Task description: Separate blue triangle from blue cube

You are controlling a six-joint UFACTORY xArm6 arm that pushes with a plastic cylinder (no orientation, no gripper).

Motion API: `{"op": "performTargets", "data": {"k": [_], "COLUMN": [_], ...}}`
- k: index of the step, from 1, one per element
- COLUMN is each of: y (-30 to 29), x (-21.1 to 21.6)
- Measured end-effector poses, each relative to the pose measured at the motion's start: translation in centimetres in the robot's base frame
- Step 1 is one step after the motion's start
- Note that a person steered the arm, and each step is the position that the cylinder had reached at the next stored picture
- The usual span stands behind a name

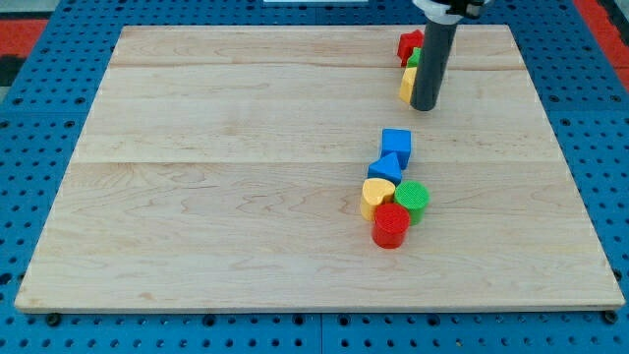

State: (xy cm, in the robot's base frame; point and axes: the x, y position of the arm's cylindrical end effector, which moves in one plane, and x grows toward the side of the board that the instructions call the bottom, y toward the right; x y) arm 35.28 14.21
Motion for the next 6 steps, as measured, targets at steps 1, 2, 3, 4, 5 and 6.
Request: {"op": "performTargets", "data": {"k": [1, 2, 3, 4, 5, 6], "y": [1.4, 1.6, -2.0, -10.8, -12.2, -7.5], "x": [0.1, 8.0, 13.6, 11.7, 9.3, 10.2]}}
